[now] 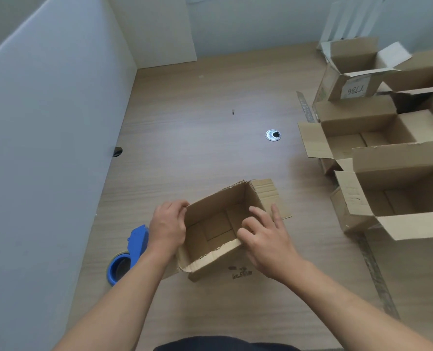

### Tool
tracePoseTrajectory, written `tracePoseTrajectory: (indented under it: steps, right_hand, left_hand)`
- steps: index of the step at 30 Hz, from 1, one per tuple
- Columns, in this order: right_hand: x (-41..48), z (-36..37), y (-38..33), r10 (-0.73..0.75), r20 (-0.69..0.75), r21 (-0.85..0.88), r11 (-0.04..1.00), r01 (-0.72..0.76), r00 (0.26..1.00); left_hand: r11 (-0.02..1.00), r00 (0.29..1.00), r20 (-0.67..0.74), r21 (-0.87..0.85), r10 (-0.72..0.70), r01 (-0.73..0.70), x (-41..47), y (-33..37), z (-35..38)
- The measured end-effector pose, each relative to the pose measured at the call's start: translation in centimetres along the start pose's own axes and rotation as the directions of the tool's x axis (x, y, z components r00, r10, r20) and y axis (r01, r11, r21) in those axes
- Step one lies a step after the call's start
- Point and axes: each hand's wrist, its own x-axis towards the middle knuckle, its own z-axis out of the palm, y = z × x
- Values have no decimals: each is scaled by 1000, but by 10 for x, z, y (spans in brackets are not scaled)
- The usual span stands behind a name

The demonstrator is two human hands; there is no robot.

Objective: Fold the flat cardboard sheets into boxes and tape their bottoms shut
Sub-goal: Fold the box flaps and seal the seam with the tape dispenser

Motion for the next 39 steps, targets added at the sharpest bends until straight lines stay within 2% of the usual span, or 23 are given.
tracePoseTrajectory:
  steps: [4, 7, 10, 13, 17, 21, 26, 30, 39]
  right_hand:
    - [2, -4, -14, -155, 91, 17, 988, 154, 984]
    - [3, 1, -20, -187, 80, 80, 980, 181, 979]
    - [7, -1, -22, -152, 75, 119, 983, 142, 986]
    - [9, -7, -24, -119, 45, 73, 991, 116, 992]
    - [8, -9, -26, -57, 29, 14, 998, 57, 998]
    - [0, -17, -28, 64, 36, -21, 998, -63, 997]
    - [-28, -31, -36, 160, -29, -49, 986, -161, 987]
    - [-69, -43, -50, 215, -87, -58, 974, -221, 973]
    - [-176, -66, -58, 353, -112, -87, 928, -363, 929]
  left_hand:
    - [999, 1000, 18, 36, -7, 6, -4, 5, -4]
    - [994, 999, 47, 103, 14, -18, -12, 9, -13]
    - [989, 998, 28, 131, 63, -66, -26, 11, -21]
    - [989, 994, -34, 110, 105, -101, -39, 8, -30]
    - [964, 972, -58, 158, 227, -216, -51, 3, -38]
    - [952, 964, -12, 165, 265, -260, -58, 10, -47]
    - [943, 948, 27, 101, 317, -318, -78, 23, -54]
    - [922, 924, 9, 61, 382, -382, -110, 29, -54]
    - [860, 855, 155, 56, 495, -508, -162, 65, -36]
